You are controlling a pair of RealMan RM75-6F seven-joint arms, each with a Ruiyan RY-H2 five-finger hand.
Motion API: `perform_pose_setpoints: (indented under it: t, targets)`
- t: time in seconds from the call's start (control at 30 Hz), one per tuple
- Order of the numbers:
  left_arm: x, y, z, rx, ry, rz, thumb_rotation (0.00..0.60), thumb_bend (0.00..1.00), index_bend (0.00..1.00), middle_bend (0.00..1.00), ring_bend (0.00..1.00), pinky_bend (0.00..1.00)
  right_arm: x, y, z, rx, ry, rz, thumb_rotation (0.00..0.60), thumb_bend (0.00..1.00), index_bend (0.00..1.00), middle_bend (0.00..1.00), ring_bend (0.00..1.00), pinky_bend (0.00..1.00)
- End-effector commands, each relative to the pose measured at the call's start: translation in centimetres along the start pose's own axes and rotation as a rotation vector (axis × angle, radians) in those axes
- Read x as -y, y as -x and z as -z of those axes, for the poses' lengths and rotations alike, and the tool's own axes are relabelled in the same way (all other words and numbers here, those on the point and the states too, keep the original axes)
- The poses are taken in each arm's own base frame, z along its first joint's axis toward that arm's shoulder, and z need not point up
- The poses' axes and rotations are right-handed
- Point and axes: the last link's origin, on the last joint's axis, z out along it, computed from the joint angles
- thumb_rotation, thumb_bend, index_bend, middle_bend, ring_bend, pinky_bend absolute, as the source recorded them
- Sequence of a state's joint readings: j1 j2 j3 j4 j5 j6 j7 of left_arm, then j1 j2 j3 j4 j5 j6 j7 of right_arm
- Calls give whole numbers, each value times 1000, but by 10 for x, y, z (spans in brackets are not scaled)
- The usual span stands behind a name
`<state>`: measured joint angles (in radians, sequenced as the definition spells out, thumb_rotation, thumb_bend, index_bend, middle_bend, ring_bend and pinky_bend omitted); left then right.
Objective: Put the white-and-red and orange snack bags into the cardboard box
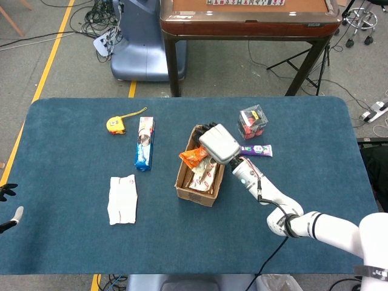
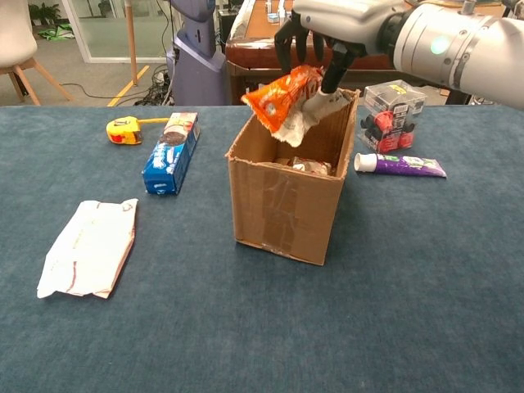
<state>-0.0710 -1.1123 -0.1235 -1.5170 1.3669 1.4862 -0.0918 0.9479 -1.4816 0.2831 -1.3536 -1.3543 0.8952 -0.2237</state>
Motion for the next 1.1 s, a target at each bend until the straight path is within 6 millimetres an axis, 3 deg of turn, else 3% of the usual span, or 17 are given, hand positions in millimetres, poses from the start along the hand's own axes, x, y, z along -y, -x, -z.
perform_pose_setpoints:
  t: [0.03,0.27,0.43,0.63,0.9,1.1]
  targets:
    - [0,0,0,0,0,0,600,299,280,405,420,568,-2,0,1,14,4,4,600,0,323,250,239,371]
    - [0,1,1,2,3,-3,600,300,280,405,420,568,-12,-10,11,5,28,29,600,0,279,207,208,332]
    - [-1,1,0,2,5,-5,600,299,280,405,420,568,-27,-22,38,16,88,109,600,0,279,207,208,329]
    - [-6,0,0,-2,18,-8,600,300,280,405,420,568,-44,-42,88,45,199,142,600,0,279,209,208,329]
    - [-13,4,0,14,45,-20,600,299,280,405,420,568,-62,-63,173,61,430,218,600,0,279,213,208,329]
    - [-17,8,1,27,58,-26,600,299,280,405,420,568,-71,-68,232,58,613,263,600,0,279,213,200,329]
